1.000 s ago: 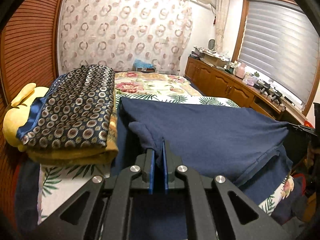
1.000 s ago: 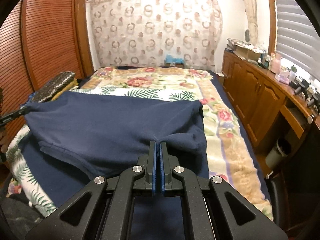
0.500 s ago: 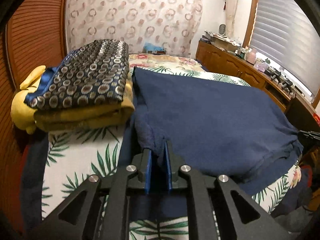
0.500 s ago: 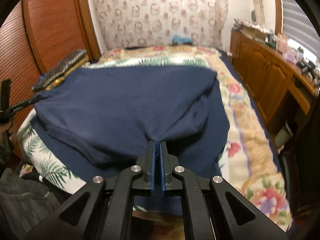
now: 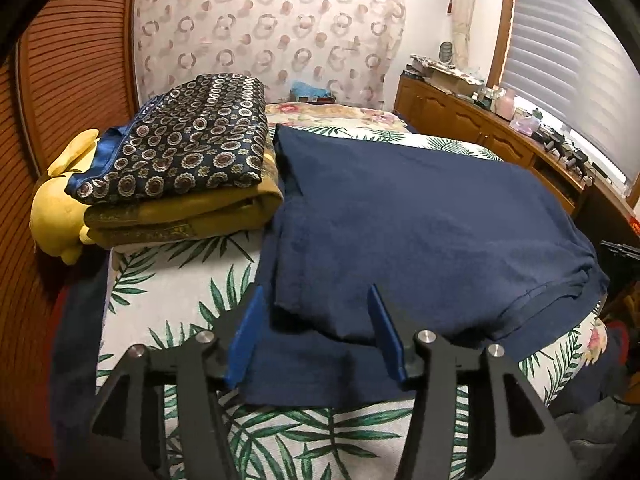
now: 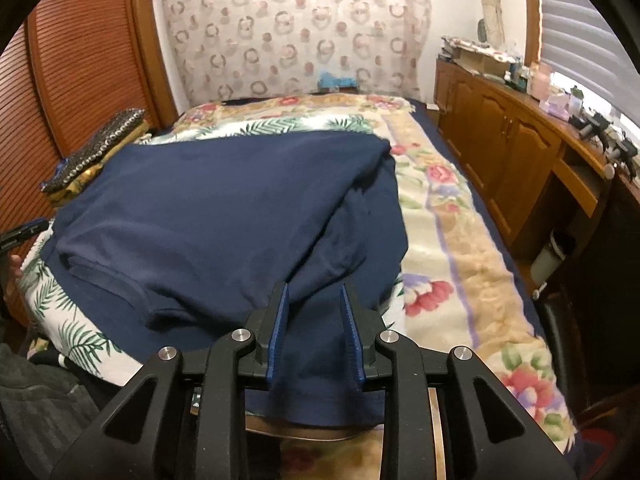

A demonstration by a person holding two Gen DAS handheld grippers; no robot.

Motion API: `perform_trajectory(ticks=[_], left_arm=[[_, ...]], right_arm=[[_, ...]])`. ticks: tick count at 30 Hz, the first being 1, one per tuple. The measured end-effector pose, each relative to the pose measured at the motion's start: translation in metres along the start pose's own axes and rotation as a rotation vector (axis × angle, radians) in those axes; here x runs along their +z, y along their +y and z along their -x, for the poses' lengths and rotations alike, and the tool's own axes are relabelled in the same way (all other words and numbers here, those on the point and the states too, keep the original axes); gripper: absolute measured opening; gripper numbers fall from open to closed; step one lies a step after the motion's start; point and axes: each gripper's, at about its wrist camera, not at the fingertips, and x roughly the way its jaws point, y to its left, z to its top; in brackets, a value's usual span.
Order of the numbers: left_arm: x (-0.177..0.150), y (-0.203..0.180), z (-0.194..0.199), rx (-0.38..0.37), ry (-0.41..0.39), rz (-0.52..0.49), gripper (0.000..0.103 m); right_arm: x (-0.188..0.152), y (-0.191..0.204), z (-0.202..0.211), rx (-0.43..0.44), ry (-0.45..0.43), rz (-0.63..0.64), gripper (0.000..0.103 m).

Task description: Fold small clothes

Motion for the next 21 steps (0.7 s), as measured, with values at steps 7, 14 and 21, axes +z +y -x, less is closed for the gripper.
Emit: perform_trajectory(ticks=[7, 14, 21], left_arm=[[-0.001, -0.004, -0.006, -0.002, 0.016, 0.002, 0.053], [-0.003, -0.009, -0.001, -0.015, 0.006, -0.002, 0.053], [-0.005, -0.005, -0.003, -0.009, 0.008, 0.013, 0.053]], right_arm=[[0.003, 0.021, -0.009, 0.044, -0.01, 0.019, 0.025], [0.008, 0.058, -0.014, 0.123, -0.021, 0.073, 0.025], [0.005, 0.104, -0.037, 0.21, 0.034, 0.152, 0.025]])
